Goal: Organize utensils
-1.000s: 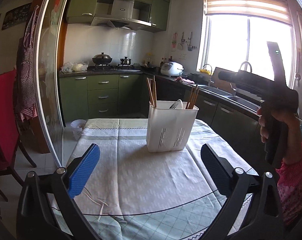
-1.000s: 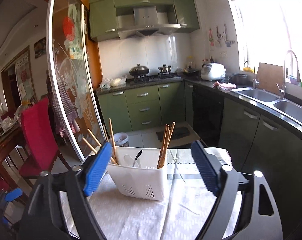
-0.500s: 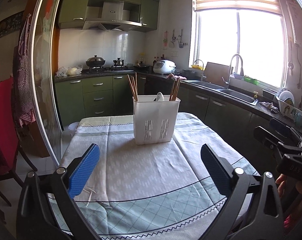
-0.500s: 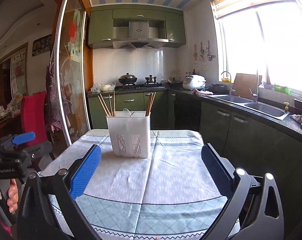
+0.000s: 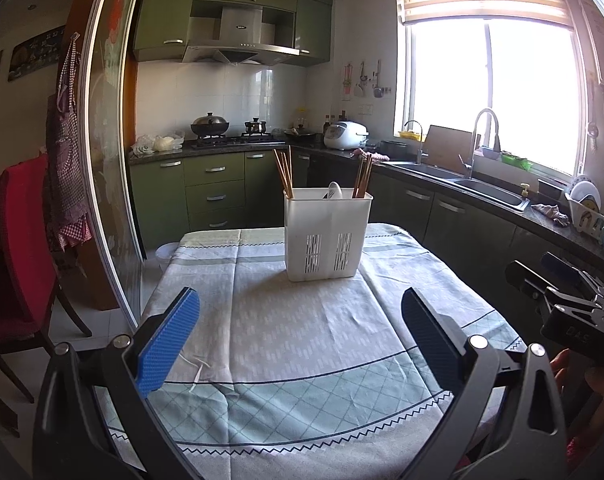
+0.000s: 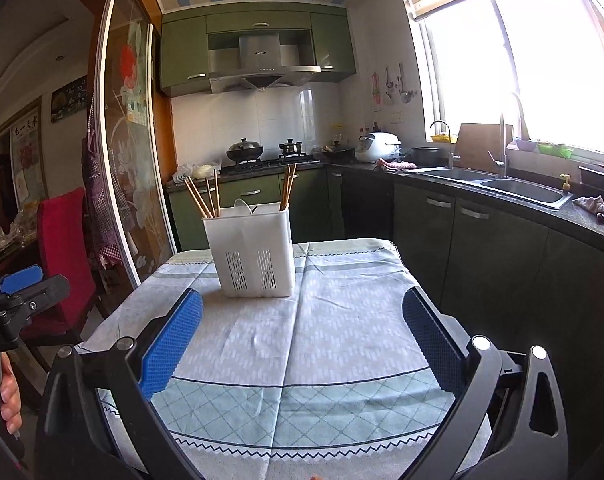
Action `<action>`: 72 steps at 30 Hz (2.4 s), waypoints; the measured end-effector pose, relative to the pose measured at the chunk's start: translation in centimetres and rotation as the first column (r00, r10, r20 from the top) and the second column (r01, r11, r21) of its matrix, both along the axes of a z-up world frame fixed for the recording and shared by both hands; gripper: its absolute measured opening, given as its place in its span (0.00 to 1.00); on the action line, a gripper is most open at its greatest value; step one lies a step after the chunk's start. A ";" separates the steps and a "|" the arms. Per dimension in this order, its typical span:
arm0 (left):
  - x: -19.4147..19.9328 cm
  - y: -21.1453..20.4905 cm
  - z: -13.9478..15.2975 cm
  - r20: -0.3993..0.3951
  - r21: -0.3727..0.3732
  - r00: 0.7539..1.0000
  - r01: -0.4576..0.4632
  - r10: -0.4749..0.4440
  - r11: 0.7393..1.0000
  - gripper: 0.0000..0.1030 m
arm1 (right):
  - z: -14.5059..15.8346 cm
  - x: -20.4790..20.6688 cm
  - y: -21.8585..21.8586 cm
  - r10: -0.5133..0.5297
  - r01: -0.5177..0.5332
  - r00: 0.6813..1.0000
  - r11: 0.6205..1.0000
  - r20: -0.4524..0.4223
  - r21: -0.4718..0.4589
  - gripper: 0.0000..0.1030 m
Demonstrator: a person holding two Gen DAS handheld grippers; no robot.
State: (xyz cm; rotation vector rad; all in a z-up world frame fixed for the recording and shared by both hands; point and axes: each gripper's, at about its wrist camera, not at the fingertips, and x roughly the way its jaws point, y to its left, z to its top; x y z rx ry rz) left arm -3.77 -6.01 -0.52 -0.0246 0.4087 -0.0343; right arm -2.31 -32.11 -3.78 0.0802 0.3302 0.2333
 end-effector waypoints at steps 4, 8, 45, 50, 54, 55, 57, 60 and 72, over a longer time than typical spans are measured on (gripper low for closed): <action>-0.4 -0.4 0.0 -0.001 -0.005 1.000 0.010 -0.010 1.000 0.93 | 0.0 -0.3 -0.1 0.005 -0.005 1.000 1.000 -0.002 -0.004 0.96; -0.8 -0.4 -0.1 0.001 -0.013 1.000 0.010 -0.010 1.000 0.93 | 0.1 -0.7 0.0 0.011 -0.011 1.000 1.000 0.001 -0.007 0.96; -2.0 1.6 -0.6 -0.010 -0.063 1.000 -0.029 0.029 0.998 0.93 | 0.2 -1.7 1.9 0.067 -0.067 0.998 0.998 0.003 -0.022 0.96; -2.0 1.7 -0.5 0.005 -0.063 0.999 -0.036 0.037 0.997 0.93 | 0.2 -1.7 1.9 0.067 -0.067 0.998 0.998 0.003 -0.022 0.96; -2.0 1.7 -0.4 0.006 -0.042 0.998 -0.058 0.059 0.997 0.93 | 0.2 -1.8 2.0 0.069 -0.069 0.998 0.997 0.001 -0.023 0.96; -2.1 1.8 -0.4 0.007 -0.042 0.998 -0.057 0.058 0.997 0.93 | 0.1 -1.8 2.0 0.072 -0.072 0.997 0.997 0.001 -0.024 0.96; -2.0 1.8 -0.4 0.005 -0.044 0.998 -0.057 0.057 0.997 0.93 | 0.0 -1.9 2.1 0.074 -0.074 0.997 0.997 0.000 -0.026 0.96; -2.0 1.9 -0.4 0.003 -0.047 0.999 -0.053 0.053 0.997 0.93 | 0.0 -1.9 2.0 0.078 -0.078 0.997 0.997 0.001 -0.026 0.96; -1.9 1.9 -0.5 -0.005 -0.049 0.999 -0.051 0.051 0.998 0.93 | -0.1 -1.6 1.9 0.086 -0.086 0.996 0.996 -0.005 -0.031 0.96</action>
